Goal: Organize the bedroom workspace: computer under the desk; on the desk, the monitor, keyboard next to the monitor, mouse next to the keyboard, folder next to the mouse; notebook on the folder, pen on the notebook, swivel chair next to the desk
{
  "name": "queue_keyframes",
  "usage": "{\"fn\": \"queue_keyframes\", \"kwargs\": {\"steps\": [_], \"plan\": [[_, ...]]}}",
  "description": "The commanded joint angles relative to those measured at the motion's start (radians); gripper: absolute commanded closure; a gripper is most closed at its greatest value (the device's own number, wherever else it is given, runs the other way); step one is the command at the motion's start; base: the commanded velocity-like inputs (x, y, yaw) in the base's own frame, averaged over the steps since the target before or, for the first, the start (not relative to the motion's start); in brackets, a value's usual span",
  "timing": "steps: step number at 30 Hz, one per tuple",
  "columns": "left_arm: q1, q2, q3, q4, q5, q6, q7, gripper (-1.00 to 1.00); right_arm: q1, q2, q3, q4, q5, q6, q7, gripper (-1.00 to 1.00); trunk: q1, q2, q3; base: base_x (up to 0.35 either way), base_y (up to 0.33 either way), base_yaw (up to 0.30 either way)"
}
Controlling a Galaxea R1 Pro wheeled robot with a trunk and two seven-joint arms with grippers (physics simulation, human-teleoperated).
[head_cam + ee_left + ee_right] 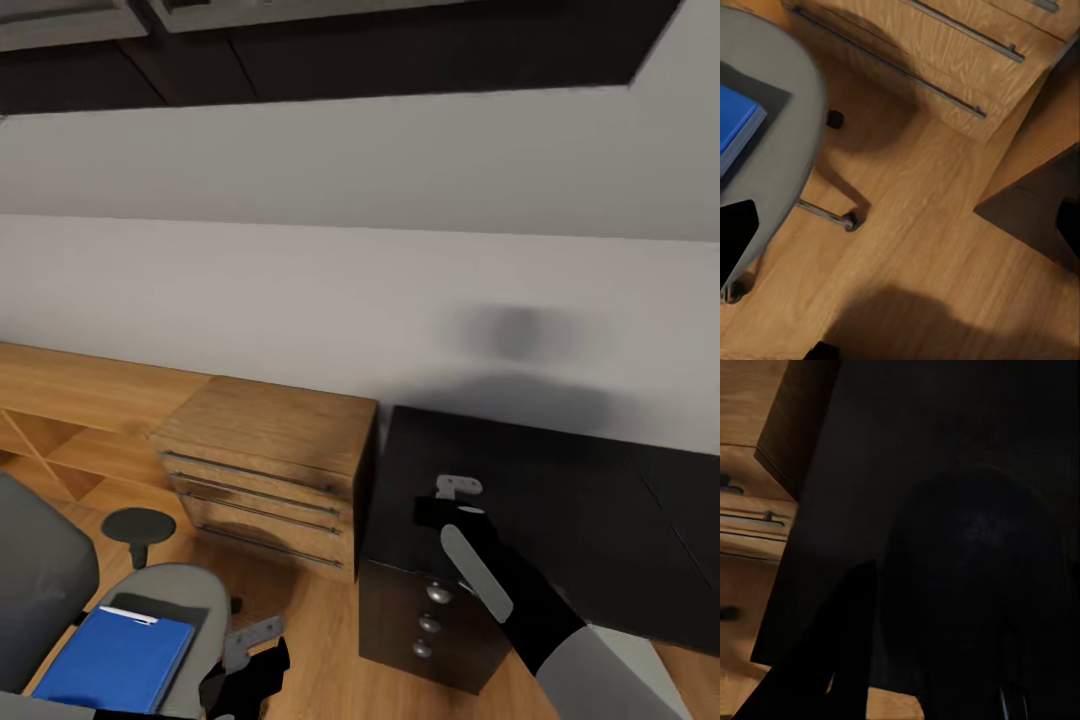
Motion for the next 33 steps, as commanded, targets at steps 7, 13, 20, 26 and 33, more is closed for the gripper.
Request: {"fn": "queue_keyframes", "kwargs": {"steps": [7,13,20,26,33], "plan": [[-0.002,-0.003,-0.004,0.002,0.006,-0.002,0.004,-1.00,-0.001,-0.001,-0.006,-0.001,-0.011,-0.005,-0.047,1.00,-0.027,0.048,0.021,-0.341,-0.057,-0.118],[-0.002,-0.011,-0.004,0.031,0.009,0.000,0.005,-1.00,-0.001,0.000,-0.006,-0.003,-0.010,-0.005,-0.050,1.00,-0.050,0.090,0.039,-0.341,-0.093,-0.230],[-0.002,-0.096,-0.190,0.212,0.213,-0.017,-0.010,-1.00,-0.001,-0.021,-0.010,-0.022,-0.007,-0.006,-0.051,1.00,-0.077,0.139,0.061,-0.113,-0.054,-0.023],[0.000,-0.133,-0.295,0.452,0.473,-0.011,-0.381,-1.00,-0.001,-0.029,-0.010,-0.024,-0.009,-0.006,-0.051,1.00,-0.100,0.181,0.080,-0.001,0.000,0.000],[0.000,-0.146,-0.317,0.499,0.559,-0.008,-0.459,-1.00,-0.001,-0.030,-0.010,-0.023,-0.011,-0.006,-0.051,1.00,-0.119,0.216,0.095,0.000,0.000,-0.087]]}}
